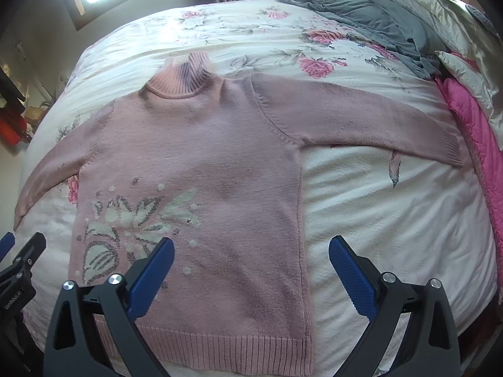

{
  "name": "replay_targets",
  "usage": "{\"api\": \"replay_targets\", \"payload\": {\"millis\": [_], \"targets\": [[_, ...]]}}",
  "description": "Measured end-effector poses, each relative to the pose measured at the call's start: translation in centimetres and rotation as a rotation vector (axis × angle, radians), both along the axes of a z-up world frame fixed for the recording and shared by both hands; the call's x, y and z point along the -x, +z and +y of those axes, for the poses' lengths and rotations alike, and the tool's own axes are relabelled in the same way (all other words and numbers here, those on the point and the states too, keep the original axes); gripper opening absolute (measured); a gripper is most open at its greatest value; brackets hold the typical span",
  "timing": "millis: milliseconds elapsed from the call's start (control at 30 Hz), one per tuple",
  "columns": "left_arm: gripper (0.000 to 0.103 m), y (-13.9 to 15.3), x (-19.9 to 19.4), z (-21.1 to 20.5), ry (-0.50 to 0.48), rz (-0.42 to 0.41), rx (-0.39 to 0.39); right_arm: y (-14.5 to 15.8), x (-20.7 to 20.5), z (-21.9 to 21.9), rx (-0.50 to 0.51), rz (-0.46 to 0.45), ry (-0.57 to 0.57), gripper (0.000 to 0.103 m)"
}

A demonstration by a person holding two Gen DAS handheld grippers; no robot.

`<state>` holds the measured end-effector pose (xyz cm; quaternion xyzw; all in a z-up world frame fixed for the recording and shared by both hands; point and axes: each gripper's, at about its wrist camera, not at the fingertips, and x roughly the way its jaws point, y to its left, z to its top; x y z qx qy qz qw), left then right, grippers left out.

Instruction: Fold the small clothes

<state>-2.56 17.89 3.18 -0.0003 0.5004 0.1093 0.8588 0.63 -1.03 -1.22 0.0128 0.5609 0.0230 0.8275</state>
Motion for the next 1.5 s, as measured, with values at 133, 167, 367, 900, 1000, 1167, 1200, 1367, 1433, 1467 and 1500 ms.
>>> {"api": "replay_targets", "payload": {"millis": [133,167,367,900,1000,1167,1200,1367,1433,1467,1500], "targets": [[0.1,-0.1,-0.1,-0.1,-0.003,-0.002,0.0,-0.1,-0.1,-0.2,-0.003,0.002,0.0,0.099],[0.1,-0.1,-0.1,-0.2,-0.004,-0.003,0.0,-0.2,-0.1,-0.3,-0.005,0.002,-0.001,0.099],[0.1,-1.3,-1.4,-1.1,-0.017,0.002,0.029,-1.4,-0.5,-3.8,-0.129,-0.013,-0.039,0.099],[0.1,-3.3,-15.5,-17.5,-0.07,-0.05,0.076,-7.0,-12.7,-41.9,-0.127,0.049,-0.544,0.097],[0.1,-4.2,-18.1,-21.2,-0.096,-0.037,0.085,-9.1,-14.8,-47.0,-0.117,0.101,-0.57,0.097],[0.1,-6.2,-21.8,-26.6,-0.128,-0.006,0.099,-12.1,-16.5,-52.8,-0.167,0.155,-0.603,0.094],[0.1,-6.5,-22.3,-27.3,-0.13,-0.005,0.1,-12.6,-16.8,-53.5,-0.175,0.16,-0.601,0.093],[0.1,-7.9,-24.6,-29.9,-0.131,0.032,0.103,-14.7,-18.1,-54.8,-0.195,0.221,-0.557,0.089],[0.1,-7.9,-24.7,-30.2,-0.136,0.03,0.092,-15.5,-18.2,-55.2,-0.258,0.233,-0.558,0.083],[0.1,-7.8,-24.6,-30.1,-0.139,0.027,0.087,-15.7,-18.3,-55.4,-0.267,0.228,-0.558,0.082],[0.1,-7.7,-24.5,-30.0,-0.142,0.024,0.082,-15.7,-18.3,-55.4,-0.273,0.221,-0.554,0.078]]}}
